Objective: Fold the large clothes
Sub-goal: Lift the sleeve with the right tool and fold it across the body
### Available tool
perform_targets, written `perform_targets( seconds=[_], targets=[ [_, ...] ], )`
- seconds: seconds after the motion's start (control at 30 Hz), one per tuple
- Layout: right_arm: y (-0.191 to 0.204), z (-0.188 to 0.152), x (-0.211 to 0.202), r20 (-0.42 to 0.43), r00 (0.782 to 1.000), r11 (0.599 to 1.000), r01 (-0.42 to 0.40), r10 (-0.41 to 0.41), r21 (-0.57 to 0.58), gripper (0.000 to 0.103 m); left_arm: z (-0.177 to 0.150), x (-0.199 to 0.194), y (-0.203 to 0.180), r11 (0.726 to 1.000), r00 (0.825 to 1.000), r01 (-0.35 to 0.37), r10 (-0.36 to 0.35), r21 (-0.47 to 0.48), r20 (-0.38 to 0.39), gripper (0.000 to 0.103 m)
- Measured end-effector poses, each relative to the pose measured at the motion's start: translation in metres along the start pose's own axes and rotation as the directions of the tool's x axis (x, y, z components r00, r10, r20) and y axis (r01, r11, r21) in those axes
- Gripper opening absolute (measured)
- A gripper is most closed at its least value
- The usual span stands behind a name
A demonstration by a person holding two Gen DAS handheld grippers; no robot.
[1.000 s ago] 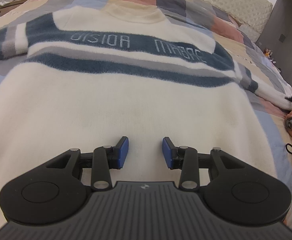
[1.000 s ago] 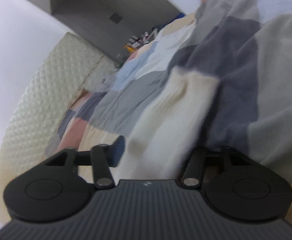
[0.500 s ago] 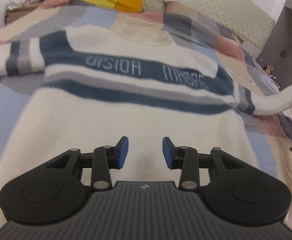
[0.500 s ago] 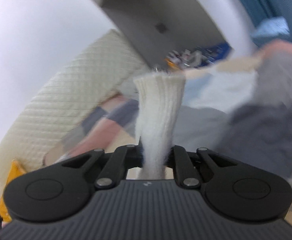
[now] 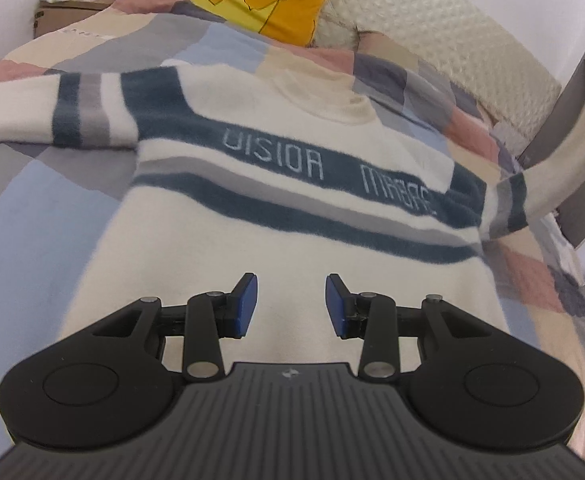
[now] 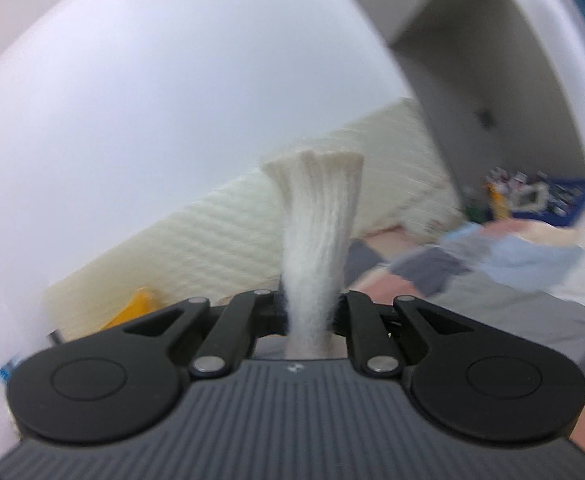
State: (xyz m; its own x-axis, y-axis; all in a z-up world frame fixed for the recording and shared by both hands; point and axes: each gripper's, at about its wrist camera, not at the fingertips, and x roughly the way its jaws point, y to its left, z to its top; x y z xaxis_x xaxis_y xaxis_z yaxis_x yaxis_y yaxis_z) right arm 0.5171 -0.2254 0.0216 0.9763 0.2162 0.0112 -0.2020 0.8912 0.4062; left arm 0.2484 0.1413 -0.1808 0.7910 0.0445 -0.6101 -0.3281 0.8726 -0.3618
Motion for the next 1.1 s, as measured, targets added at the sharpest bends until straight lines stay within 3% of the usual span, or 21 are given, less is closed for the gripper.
perform_targets(
  seconds=[0.17,0.33,0.5,0.63,0.8,0.97,1.1],
  targets=[
    [0.082,-0.014,-0.016,-0.033,0.993,0.988,-0.118,0.115,-0.096,0.012,0.006,-0.017,0.019,0.998,0.999,0.039,-0.037,-0.048,0.038,0.043],
    [0.159,-0.063,-0.032,-0.110,0.969,0.951,-0.238,0.219,-0.198,0.012,0.012,-0.037,0.046,0.991,0.995,0.049,-0.037,-0.125,0.092,0.043],
    [0.209,-0.122,-0.052,-0.214,0.922,0.911,-0.365,0.324,-0.192,0.012,0.012,-0.052,0.063,0.989,0.989,0.015,0.007,-0.147,0.148,0.043],
    [0.240,-0.173,-0.075,-0.303,0.871,0.874,-0.451,0.386,-0.184,0.012,0.014,-0.056,0.078,0.977,0.988,0.047,-0.015,-0.206,0.156,0.043],
    [0.265,-0.228,-0.097,-0.398,0.825,0.827,-0.512,0.401,-0.230,0.012,0.018,-0.059,0.108,0.950,0.985,0.048,0.007,-0.309,0.175,0.043],
    [0.264,-0.280,-0.106,-0.500,0.791,0.822,-0.517,0.352,-0.239,0.012,0.021,-0.062,0.132,0.924,0.981,0.040,0.035,-0.379,0.191,0.043],
    [0.268,-0.320,-0.115,-0.575,0.751,0.804,-0.539,0.325,-0.250,0.012,0.022,-0.061,0.143,0.911,0.980,0.038,0.045,-0.411,0.192,0.043]
  ],
)
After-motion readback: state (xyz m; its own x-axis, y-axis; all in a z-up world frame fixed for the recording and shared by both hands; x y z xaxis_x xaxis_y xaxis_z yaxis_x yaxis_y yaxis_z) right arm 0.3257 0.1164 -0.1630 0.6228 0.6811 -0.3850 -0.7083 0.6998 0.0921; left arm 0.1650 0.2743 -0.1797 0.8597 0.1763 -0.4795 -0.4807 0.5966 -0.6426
